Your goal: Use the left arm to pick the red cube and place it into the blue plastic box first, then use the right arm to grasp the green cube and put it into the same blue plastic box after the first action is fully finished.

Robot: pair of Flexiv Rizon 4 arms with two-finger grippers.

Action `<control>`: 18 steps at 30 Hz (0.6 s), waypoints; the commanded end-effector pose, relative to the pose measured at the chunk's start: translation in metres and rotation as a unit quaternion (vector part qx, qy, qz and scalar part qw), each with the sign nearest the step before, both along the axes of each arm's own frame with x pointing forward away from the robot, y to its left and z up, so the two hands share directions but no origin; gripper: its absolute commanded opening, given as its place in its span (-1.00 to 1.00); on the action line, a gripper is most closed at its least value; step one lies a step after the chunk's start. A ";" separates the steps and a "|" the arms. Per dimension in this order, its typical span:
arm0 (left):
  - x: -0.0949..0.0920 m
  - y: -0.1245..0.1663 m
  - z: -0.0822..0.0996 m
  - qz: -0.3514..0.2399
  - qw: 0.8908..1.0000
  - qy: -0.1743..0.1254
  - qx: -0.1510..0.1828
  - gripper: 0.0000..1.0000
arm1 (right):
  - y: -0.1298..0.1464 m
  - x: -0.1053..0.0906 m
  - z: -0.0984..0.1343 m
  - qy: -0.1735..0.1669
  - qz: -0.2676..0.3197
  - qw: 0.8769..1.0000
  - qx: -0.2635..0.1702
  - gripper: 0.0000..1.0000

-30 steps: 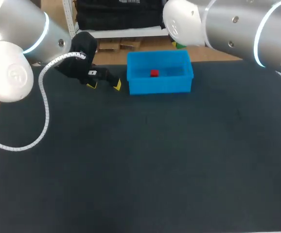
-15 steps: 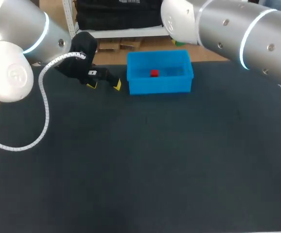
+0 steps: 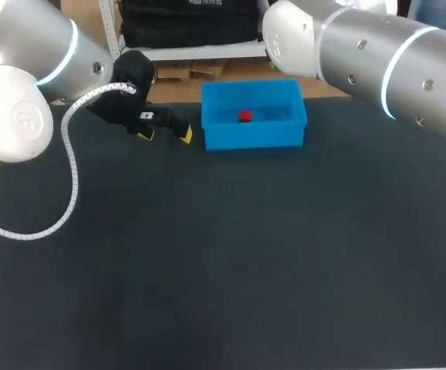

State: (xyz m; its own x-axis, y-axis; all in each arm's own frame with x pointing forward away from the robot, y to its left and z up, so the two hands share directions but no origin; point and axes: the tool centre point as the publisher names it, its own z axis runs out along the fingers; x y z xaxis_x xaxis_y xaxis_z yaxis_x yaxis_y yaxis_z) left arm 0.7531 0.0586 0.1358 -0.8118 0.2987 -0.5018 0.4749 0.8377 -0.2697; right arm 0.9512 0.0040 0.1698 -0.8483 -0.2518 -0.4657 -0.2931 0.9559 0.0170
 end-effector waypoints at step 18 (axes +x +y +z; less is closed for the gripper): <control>0.000 0.001 -0.001 -0.002 1.000 -0.001 -0.003 1.00 | 0.015 0.007 -0.025 -0.017 0.003 0.998 0.059 -1.00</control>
